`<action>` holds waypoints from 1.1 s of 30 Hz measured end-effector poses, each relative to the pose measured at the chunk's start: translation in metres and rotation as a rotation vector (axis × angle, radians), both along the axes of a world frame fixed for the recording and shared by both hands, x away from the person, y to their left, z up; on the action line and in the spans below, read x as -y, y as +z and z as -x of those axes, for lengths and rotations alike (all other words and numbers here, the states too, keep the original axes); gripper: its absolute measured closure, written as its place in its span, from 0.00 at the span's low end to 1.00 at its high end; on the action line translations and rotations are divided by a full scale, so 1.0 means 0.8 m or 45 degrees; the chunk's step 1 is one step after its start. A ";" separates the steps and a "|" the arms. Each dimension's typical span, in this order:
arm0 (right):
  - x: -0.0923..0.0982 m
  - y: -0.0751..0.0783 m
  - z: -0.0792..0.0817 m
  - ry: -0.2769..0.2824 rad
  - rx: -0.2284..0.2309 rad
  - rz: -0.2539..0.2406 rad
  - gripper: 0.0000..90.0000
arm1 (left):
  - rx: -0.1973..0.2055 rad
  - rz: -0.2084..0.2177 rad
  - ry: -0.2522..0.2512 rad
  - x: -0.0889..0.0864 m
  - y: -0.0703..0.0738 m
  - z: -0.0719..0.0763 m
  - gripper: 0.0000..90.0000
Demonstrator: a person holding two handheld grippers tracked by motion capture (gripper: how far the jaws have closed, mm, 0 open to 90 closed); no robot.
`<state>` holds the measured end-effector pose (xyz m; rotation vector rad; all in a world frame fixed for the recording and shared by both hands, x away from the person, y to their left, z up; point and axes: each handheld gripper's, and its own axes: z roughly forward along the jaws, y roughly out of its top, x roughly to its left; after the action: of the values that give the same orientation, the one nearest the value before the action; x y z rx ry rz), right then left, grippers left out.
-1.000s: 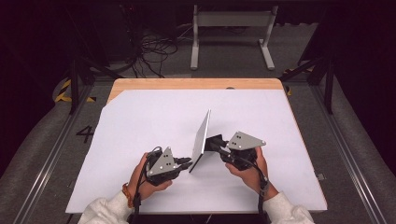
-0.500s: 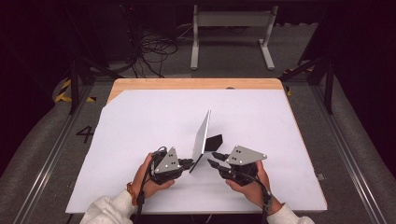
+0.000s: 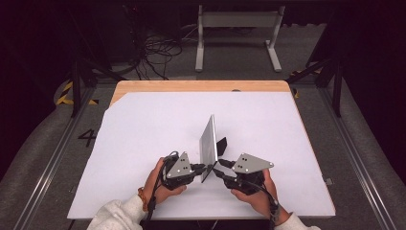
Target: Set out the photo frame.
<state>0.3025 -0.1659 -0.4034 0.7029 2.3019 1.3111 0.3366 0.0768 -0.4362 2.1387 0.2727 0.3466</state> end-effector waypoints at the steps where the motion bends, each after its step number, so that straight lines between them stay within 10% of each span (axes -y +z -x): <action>1: 0.000 0.000 0.000 -0.004 -0.004 -0.004 0.69 | -0.001 -0.003 0.004 0.000 0.000 0.000 0.93; 33: -0.003 -0.003 0.005 -0.021 -0.013 -0.055 0.73 | 0.012 -0.034 0.001 0.010 -0.003 -0.011 0.88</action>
<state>0.2987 -0.1636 -0.4056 0.7424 2.2772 1.3569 0.3457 0.0691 -0.4388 2.1630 0.2649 0.3625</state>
